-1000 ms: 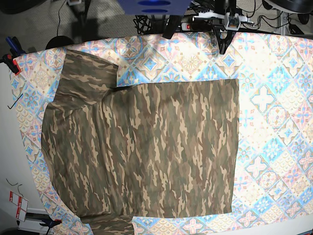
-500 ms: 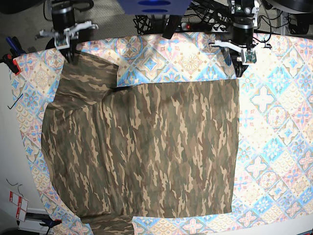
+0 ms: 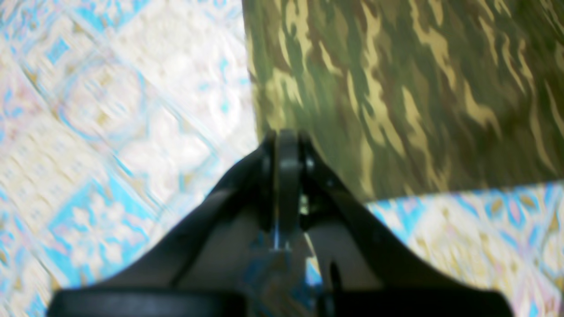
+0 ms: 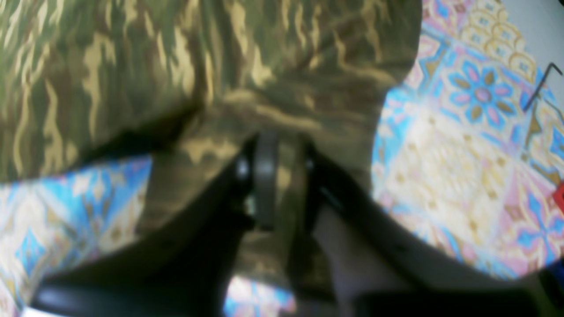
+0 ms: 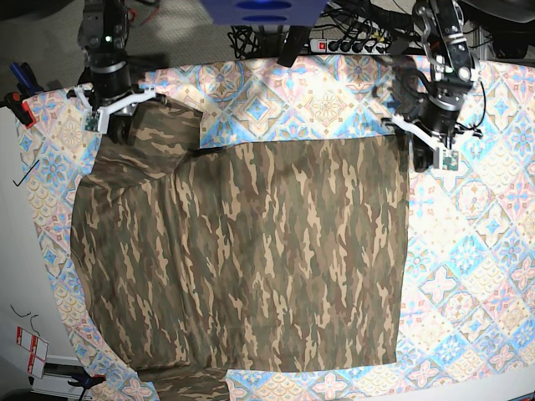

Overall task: Fold the T-shirt properly
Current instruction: 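Lower both grippers toward the shirt's shoulder corners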

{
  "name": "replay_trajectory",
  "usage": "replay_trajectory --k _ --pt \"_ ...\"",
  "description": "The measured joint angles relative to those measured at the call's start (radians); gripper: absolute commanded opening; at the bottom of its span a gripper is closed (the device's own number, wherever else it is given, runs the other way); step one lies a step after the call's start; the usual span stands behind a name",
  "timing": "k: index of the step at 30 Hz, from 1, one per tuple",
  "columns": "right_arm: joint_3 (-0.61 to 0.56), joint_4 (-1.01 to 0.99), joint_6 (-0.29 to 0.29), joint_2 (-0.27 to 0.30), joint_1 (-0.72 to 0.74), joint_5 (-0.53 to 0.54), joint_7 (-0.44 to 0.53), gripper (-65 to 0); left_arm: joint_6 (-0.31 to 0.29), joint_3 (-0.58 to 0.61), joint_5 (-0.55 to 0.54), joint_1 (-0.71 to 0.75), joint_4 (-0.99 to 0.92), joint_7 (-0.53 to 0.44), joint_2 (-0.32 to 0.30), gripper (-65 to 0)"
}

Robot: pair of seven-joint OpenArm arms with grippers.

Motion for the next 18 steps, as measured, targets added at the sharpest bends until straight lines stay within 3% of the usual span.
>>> replay_trajectory --k 5,8,14,15,18 --pt "0.005 0.001 0.004 0.053 0.049 0.039 -0.059 -39.5 -0.003 -0.022 0.003 -0.04 -0.002 0.063 -0.003 -65.0" --pt "0.063 -0.008 0.0 0.05 0.069 0.111 -0.089 -33.4 -0.01 -0.019 0.012 -0.044 -0.012 0.07 0.0 -65.0" --pt "0.173 -0.047 0.003 0.053 0.081 0.23 -0.131 -29.5 -0.006 -0.02 0.034 -0.051 -0.028 0.07 0.0 -65.0" --pt "0.176 -0.074 0.018 0.052 0.083 0.245 -0.137 -29.5 -0.007 -0.02 0.033 -0.051 -0.028 0.071 0.0 -65.0" --pt "0.193 -0.174 0.16 0.047 0.097 0.325 -0.163 -29.5 -0.01 -0.02 0.033 -0.052 -0.028 0.07 -0.001 -65.0"
